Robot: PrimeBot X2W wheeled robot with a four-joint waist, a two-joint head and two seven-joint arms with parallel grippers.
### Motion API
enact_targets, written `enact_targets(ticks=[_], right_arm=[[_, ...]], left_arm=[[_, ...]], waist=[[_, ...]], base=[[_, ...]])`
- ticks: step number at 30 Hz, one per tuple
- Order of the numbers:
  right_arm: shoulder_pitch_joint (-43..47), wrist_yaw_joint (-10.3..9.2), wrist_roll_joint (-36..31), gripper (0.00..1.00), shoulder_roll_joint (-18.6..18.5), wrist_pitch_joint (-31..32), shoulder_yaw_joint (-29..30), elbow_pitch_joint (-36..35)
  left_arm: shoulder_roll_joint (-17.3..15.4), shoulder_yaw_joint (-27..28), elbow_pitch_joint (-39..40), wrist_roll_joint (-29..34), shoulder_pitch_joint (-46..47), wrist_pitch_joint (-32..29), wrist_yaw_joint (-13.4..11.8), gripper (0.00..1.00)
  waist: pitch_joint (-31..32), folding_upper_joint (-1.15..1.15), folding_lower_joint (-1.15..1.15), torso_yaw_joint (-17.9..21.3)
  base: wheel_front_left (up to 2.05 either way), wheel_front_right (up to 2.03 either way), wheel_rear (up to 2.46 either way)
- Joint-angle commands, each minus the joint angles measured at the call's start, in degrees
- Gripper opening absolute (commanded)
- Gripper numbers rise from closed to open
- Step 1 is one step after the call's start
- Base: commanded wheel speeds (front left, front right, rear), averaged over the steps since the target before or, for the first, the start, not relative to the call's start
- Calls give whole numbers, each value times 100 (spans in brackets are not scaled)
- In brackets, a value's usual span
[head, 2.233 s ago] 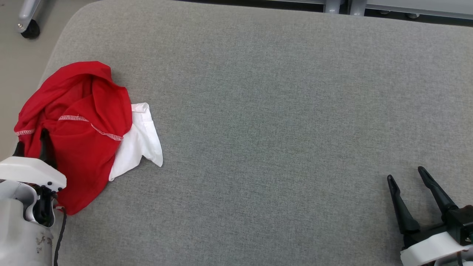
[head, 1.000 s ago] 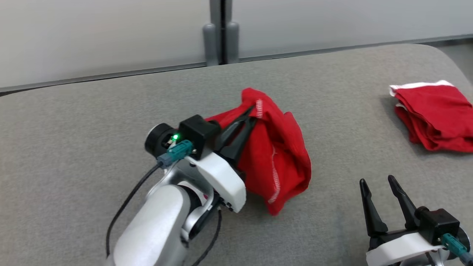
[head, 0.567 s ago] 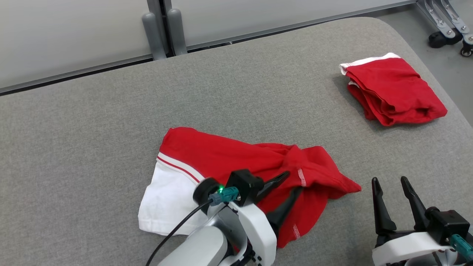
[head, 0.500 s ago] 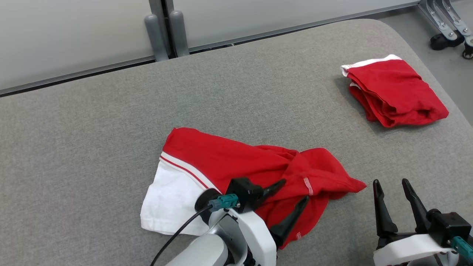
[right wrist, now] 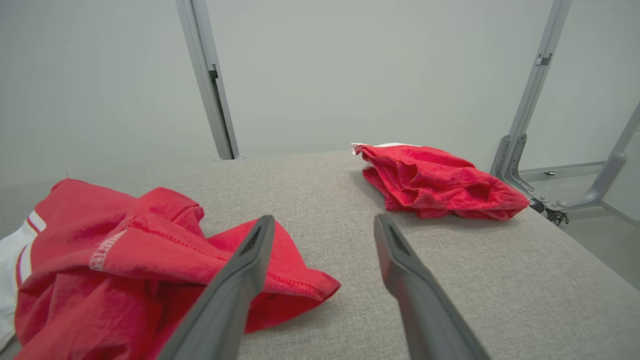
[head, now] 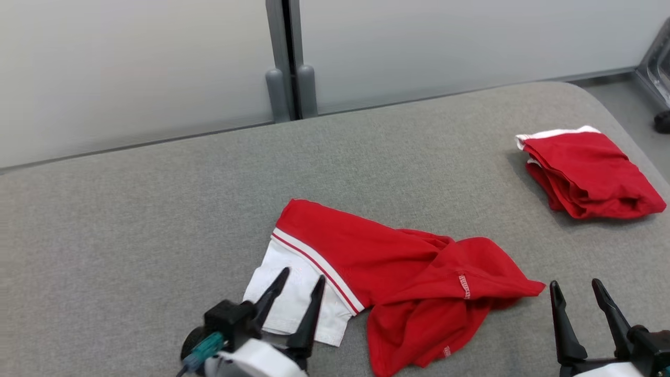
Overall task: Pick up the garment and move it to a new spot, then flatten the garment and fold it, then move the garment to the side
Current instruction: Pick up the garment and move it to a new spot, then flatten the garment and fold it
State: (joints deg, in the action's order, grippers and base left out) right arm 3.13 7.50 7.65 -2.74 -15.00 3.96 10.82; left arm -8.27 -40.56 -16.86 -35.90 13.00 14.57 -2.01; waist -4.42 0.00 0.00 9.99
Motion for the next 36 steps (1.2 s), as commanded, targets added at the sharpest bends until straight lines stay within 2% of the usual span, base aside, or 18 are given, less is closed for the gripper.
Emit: enact_targets(ticks=[1,2,3,6,8,9,10,18,25,36], right_arm=[[175,-1,-74,100,-33,-25,103,-79],[226,-1,-97,100,-33,-25,154,-109],[226,-1,-97,100,-33,-25,154,-109],[381,-1,-185,100,-42,-25,242,-150],[460,-1,-254,100,-39,-25,235,-180],[536,-1,-280,100,-40,-25,288,-199],[579,-1,-280,100,-37,-25,307,-197],[787,-1,-158,100,-30,-25,321,-148],[820,-1,-199,100,-29,-25,279,-127],[743,-1,-190,100,-29,-25,173,-94]], left_arm=[[-143,375,186,22,-433,57,-255,100],[-188,599,325,99,-598,63,-363,100],[-188,599,325,99,-598,63,-363,100],[-210,1281,691,375,-1198,63,-597,100],[-180,1694,845,575,-1562,66,-624,100],[-116,2089,952,737,-1848,67,-592,100],[-70,2256,978,810,-2014,67,-559,100],[285,3362,962,1288,-2825,67,-174,100],[452,3771,887,1552,-2893,68,164,100],[526,3945,820,1724,-2748,68,407,100]], waist=[[351,0,0,-272],[395,0,0,-329],[395,0,0,-329],[528,0,0,-491],[596,0,0,-599],[669,0,0,-711],[708,0,0,-763],[918,0,0,-1084],[956,0,0,-1263],[919,0,0,-1205]], base=[[0,0,0],[0,0,0],[0,0,0],[0,0,0],[0,0,0],[0,0,0],[0,0,0],[0,0,0],[0,0,0],[0,0,0]])
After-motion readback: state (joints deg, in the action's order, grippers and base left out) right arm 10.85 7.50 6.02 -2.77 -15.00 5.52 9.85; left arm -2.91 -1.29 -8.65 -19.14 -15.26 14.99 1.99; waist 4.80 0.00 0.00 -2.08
